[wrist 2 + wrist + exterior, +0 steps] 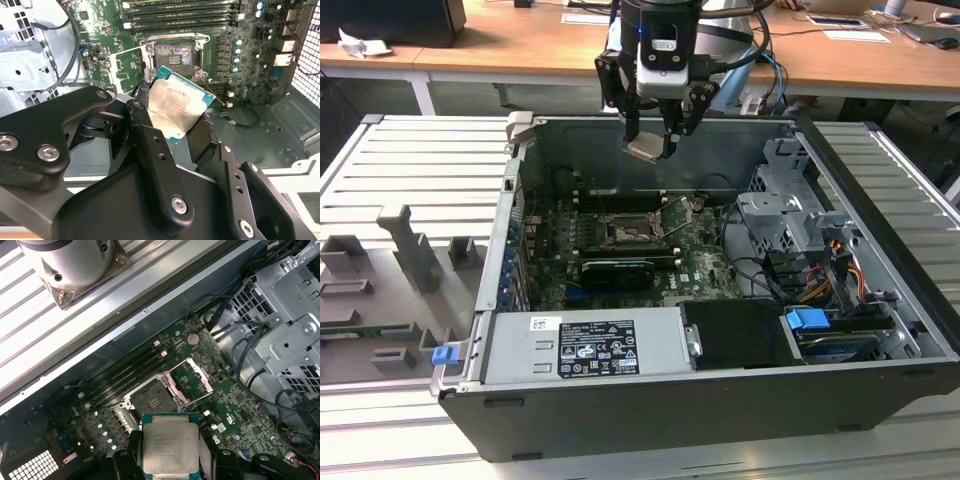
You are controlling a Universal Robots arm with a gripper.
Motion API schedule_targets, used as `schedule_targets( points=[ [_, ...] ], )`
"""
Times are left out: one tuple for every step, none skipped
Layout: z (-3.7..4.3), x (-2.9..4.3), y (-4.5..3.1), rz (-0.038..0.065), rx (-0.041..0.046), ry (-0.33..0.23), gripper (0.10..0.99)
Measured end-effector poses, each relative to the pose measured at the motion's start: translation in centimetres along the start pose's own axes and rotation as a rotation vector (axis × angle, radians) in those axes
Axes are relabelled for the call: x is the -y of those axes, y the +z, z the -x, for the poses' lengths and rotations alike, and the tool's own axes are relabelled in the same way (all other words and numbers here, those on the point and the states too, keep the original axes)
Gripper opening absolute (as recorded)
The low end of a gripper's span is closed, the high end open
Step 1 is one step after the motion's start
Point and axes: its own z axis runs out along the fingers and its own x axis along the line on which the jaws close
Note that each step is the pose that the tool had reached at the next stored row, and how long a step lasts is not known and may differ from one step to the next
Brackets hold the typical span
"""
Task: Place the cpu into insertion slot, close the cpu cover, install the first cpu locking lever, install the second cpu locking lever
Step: 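Place the cpu into insertion slot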
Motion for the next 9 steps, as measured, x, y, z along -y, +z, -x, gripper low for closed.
schedule_targets(
  points=[
    [0.0,0.0,0.0,0.0,0.0001,0.001,0.541],
    [0.0,0.0,0.0,0.0,0.0004,0.004,0.541],
    [0.0,0.0,0.0,0.0,0.0005,0.006,0.541],
    [0.0,0.0,0.0,0.0,0.0008,0.008,0.541],
    [0.0,0.0,0.0,0.0,0.0009,0.01,0.541],
    [0.0,0.0,0.01,0.0,0.001,0.012,0.541],
    [0.0,0.0,0.01,0.0,0.0012,0.014,0.541],
    [0.0,0.0,0.01,0.0,0.0014,0.016,0.541],
    [0.0,0.0,0.01,0.0,0.0017,0.019,0.541]
  ],
)
